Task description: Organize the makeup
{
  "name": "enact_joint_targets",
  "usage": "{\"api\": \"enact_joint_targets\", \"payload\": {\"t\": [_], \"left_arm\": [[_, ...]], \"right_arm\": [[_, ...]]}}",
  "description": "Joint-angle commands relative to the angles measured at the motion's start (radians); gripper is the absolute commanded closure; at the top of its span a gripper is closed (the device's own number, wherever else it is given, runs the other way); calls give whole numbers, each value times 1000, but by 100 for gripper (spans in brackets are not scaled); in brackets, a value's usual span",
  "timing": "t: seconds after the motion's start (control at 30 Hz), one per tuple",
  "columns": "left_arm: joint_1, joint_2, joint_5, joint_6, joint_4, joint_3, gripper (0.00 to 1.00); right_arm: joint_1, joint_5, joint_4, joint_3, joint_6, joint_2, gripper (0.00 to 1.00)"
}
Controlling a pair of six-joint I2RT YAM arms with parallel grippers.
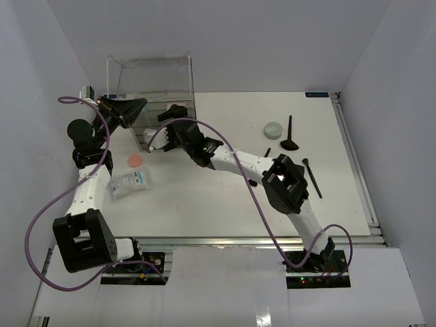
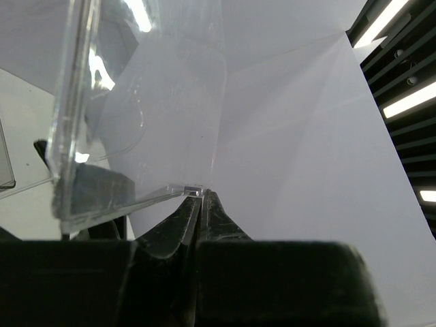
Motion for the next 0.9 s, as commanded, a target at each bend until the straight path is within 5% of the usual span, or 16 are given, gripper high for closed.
{"api": "enact_joint_targets", "payload": {"t": [0.0, 0.27, 0.43, 0.57, 0.7, 0.87], "left_arm": [[-2, -16, -8, 7, 33, 40, 100], [-3, -24, -7, 13, 29, 28, 100], [-2, -31, -5, 22, 21, 20, 100], [-3, -29, -8, 22, 25, 14, 100], [-2, -25, -10, 20, 35, 8, 100], [-3, -23, -7, 18, 36, 13, 100]], "right_arm": [[47, -197, -259, -80, 19, -178, 2], [100, -638, -808, -247, 83, -384, 5], [47, -759, -836, -552, 240, -606, 7], [-130, -848, -833, -660, 475, -735, 8], [-432, -843, -834, -719, 774, -825, 8], [-513, -555, -815, -829, 922, -871, 5]]}}
